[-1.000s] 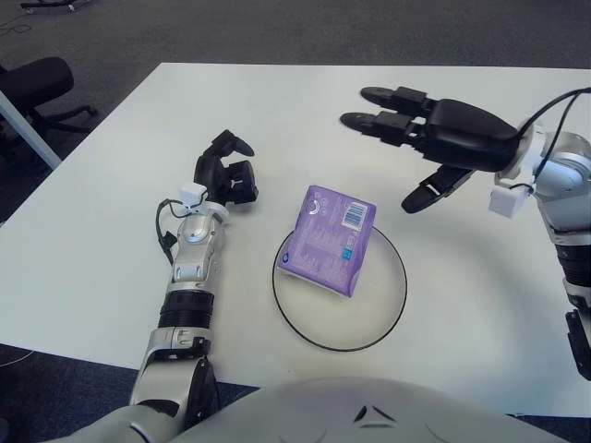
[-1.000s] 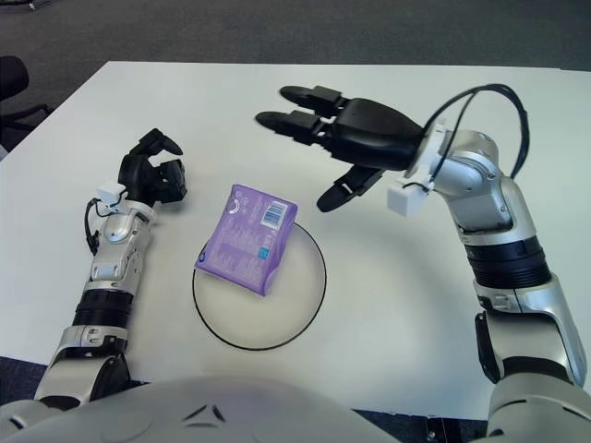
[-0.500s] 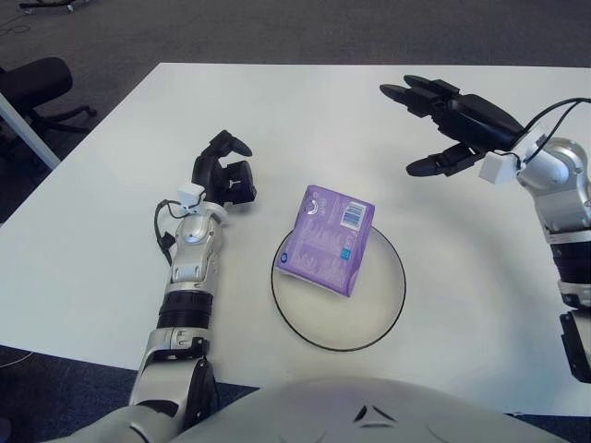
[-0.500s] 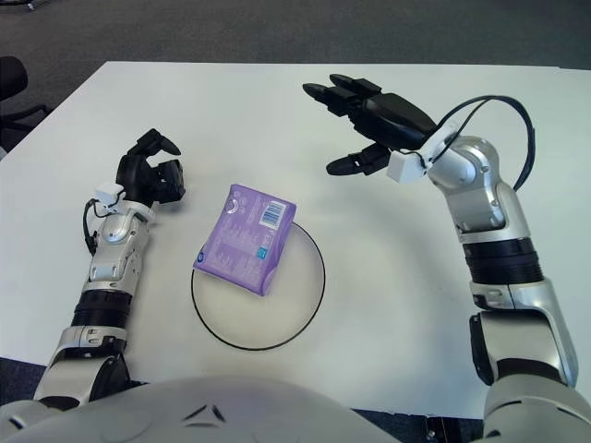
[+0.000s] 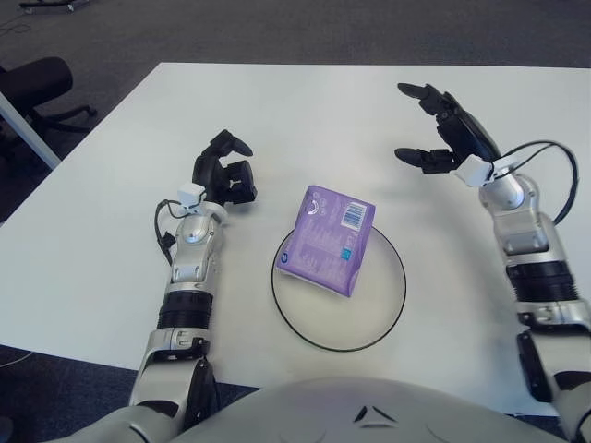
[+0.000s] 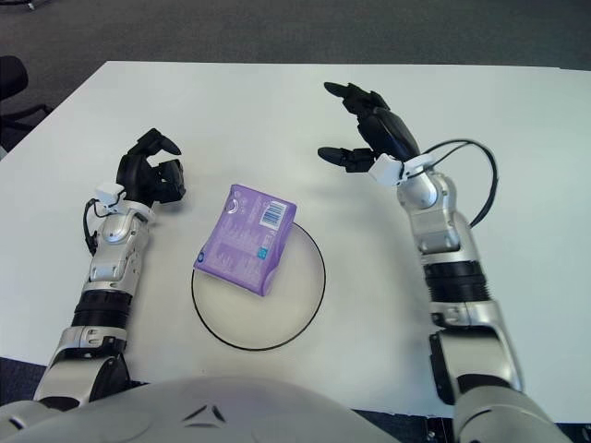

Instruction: Put the tissue paper into the plate.

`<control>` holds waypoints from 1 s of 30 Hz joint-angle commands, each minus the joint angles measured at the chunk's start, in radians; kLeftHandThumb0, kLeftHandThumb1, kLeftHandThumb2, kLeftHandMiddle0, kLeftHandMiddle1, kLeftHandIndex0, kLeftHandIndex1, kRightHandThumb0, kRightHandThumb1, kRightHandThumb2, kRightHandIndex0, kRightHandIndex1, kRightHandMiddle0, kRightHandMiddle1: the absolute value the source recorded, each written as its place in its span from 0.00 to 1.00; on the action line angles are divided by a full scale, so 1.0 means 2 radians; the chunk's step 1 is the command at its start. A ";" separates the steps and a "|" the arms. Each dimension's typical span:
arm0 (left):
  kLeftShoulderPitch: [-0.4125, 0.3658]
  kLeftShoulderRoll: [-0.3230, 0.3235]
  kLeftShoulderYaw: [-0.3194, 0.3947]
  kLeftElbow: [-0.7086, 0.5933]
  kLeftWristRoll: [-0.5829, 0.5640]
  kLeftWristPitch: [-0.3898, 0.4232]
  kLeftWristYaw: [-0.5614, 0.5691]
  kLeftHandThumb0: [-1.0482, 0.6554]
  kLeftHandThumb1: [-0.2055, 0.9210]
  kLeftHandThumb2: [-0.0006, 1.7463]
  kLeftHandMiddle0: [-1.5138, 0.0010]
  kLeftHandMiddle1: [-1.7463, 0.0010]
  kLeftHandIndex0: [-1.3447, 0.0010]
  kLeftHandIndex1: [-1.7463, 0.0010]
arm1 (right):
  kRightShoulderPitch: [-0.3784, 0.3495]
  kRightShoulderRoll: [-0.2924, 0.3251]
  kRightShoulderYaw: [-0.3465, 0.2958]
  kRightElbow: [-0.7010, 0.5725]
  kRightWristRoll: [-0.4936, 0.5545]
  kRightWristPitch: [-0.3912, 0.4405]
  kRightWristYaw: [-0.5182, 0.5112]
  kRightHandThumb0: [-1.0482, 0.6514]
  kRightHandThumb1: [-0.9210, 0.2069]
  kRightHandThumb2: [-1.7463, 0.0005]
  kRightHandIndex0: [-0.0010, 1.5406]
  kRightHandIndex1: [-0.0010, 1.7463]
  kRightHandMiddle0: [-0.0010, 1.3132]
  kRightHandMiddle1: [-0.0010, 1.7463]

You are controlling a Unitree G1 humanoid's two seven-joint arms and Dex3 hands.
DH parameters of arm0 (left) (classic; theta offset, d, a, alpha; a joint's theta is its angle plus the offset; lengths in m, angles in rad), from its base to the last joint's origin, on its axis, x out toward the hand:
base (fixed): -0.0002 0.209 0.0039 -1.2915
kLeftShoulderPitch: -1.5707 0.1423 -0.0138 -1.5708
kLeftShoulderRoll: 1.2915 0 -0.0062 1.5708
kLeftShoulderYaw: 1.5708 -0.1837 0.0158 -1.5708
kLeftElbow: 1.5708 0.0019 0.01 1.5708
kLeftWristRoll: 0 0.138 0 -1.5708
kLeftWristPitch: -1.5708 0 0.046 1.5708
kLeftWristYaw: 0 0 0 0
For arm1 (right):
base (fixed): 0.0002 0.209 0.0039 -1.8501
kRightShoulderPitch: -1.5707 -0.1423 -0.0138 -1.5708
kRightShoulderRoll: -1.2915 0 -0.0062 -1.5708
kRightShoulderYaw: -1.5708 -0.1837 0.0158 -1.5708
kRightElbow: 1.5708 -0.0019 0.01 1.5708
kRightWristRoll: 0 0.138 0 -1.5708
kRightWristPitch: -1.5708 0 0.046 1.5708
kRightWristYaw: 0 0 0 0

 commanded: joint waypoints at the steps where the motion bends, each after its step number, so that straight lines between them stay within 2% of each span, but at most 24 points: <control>1: 0.058 -0.013 -0.002 0.032 0.004 0.004 0.003 0.32 0.40 0.80 0.13 0.00 0.50 0.00 | 0.024 0.025 -0.014 -0.009 0.025 0.023 -0.017 0.20 0.02 0.66 0.11 0.47 0.00 0.54; 3: 0.058 -0.013 -0.002 0.032 0.004 0.003 0.002 0.32 0.40 0.80 0.13 0.00 0.50 0.00 | 0.037 0.050 -0.024 -0.009 0.057 0.056 -0.017 0.23 0.05 0.63 0.12 0.50 0.00 0.59; 4: 0.058 -0.013 -0.001 0.032 0.004 0.003 0.002 0.32 0.40 0.80 0.12 0.00 0.50 0.00 | 0.041 0.060 -0.029 -0.008 0.071 0.069 -0.018 0.26 0.08 0.58 0.12 0.54 0.00 0.68; 5: 0.058 -0.014 -0.001 0.033 0.004 0.002 0.002 0.32 0.40 0.80 0.12 0.00 0.50 0.00 | 0.042 0.075 -0.036 -0.008 0.092 0.088 -0.020 0.27 0.09 0.56 0.13 0.55 0.00 0.72; 7: 0.058 -0.014 -0.002 0.032 0.005 0.002 0.003 0.32 0.40 0.80 0.12 0.00 0.51 0.00 | 0.040 0.094 -0.046 -0.008 0.119 0.112 -0.023 0.35 0.04 0.65 0.15 0.60 0.09 0.88; 10: 0.059 -0.014 -0.002 0.031 0.005 0.002 0.003 0.32 0.41 0.80 0.12 0.00 0.51 0.00 | 0.033 0.113 -0.056 -0.001 0.146 0.136 -0.030 0.39 0.01 0.68 0.16 0.64 0.13 0.96; 16: 0.061 -0.014 -0.002 0.028 0.004 0.003 0.003 0.32 0.41 0.80 0.13 0.00 0.51 0.00 | 0.027 0.129 -0.065 0.033 0.168 0.142 -0.043 0.41 0.03 0.67 0.18 0.70 0.16 1.00; 30: 0.064 -0.012 -0.001 0.028 -0.005 0.003 -0.008 0.32 0.40 0.80 0.13 0.00 0.50 0.00 | 0.072 0.158 -0.072 0.086 0.197 0.103 -0.057 0.40 0.17 0.55 0.22 0.82 0.23 1.00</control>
